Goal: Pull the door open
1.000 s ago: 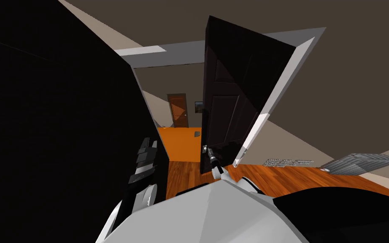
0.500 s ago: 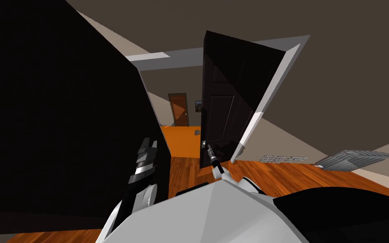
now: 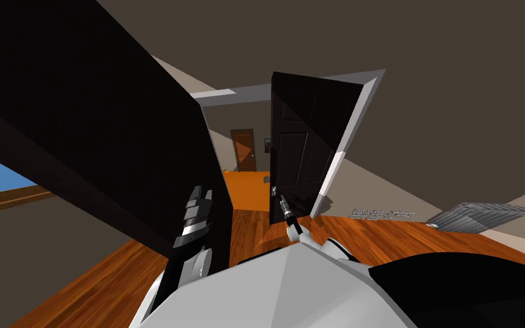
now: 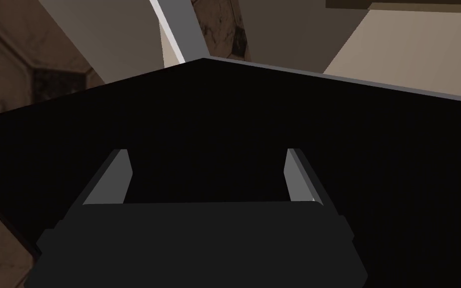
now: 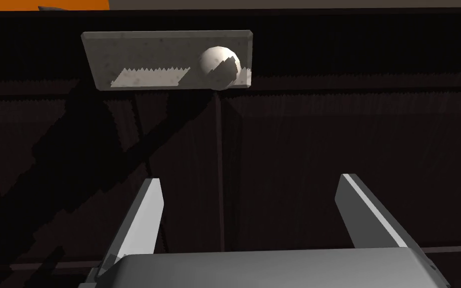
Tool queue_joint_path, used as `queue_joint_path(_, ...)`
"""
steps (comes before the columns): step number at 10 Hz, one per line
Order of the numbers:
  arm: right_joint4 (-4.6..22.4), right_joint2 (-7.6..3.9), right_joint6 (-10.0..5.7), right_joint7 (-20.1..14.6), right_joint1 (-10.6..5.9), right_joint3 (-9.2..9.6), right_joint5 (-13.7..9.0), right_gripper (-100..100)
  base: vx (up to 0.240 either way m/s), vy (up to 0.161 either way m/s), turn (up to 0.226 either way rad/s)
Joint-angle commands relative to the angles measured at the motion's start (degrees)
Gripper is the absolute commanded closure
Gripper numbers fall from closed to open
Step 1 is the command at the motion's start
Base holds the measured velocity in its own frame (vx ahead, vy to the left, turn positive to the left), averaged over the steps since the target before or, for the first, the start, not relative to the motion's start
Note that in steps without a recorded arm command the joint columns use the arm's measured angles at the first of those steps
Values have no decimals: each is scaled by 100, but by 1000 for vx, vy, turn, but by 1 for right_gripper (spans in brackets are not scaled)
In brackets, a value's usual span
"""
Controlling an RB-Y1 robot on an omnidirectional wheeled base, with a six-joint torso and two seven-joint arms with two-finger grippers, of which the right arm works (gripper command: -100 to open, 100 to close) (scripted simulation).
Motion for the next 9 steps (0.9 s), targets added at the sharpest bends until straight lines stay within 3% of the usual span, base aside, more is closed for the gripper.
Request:
queue_joint_path(1,-28,59,-7,66,-14,6,-3,-100,169,-46,-147)
queue_joint_path(4,4,162,-43,149,-56,20,0,-100,201,12,-45)
queue_joint_path(7,32,248,-66,216,-88,30,6,-100,223,-11,58)
queue_joint_path(8,-93,225,-8,223,-23,24,3,-100,98,-8,13)
queue_joint_path(9,-93,225,-8,223,-23,24,3,100,-23,4,-13)
